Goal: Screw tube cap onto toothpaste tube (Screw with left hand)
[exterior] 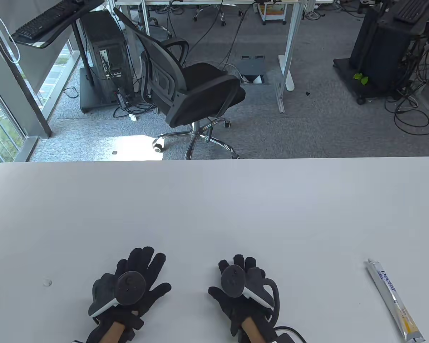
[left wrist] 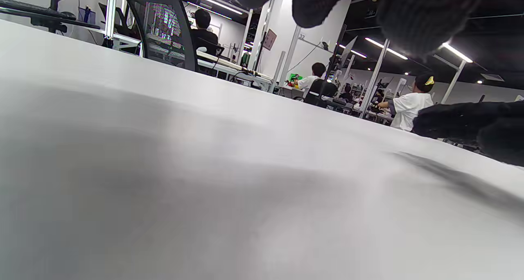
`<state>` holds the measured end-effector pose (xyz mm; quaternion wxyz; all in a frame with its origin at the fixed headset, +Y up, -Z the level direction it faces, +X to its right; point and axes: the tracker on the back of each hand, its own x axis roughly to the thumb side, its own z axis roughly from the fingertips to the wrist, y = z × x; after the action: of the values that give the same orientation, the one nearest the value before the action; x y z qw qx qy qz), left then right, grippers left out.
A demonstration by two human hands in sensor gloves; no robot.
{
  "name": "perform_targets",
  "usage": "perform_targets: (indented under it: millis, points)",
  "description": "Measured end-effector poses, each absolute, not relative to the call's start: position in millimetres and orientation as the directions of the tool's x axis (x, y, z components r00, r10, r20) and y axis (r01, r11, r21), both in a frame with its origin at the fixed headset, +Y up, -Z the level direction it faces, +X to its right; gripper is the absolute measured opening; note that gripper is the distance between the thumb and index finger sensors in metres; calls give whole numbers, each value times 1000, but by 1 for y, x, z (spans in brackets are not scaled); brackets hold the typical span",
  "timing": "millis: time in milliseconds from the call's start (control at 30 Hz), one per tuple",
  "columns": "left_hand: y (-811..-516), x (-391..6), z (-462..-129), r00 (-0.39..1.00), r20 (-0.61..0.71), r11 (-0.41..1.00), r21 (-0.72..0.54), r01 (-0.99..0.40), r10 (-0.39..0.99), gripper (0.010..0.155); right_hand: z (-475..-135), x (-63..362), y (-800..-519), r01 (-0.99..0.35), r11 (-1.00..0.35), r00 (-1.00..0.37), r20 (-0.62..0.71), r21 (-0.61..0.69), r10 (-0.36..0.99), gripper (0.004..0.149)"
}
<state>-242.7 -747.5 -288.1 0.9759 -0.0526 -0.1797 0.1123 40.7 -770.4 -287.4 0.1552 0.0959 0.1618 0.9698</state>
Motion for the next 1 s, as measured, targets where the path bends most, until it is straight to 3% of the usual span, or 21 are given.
perform_targets:
  millis: [300,500,667,867,1000]
  points:
    - [-745,-243,-285,904,349,967,-141,-210,248,79,-283,41,-771,-285,-889,-927,132,359,350,75]
    - [-743,-245,-284,906,344,968,-125,-218,248,78,-282,56,-753,-364,-887,-908,104,283,405,73]
    - [-741,-247,-282,903,338,963,-131,-235,266,77,-286,114,-722,-471,-876,-882,-57,103,468,72]
    - [-732,-251,-278,893,336,954,-93,-286,301,76,-279,228,-700,-331,-940,-841,-427,-83,333,74]
    - [-734,-248,-278,890,343,954,-116,-277,300,77,-271,290,-711,-286,-956,-729,-632,-67,263,80]
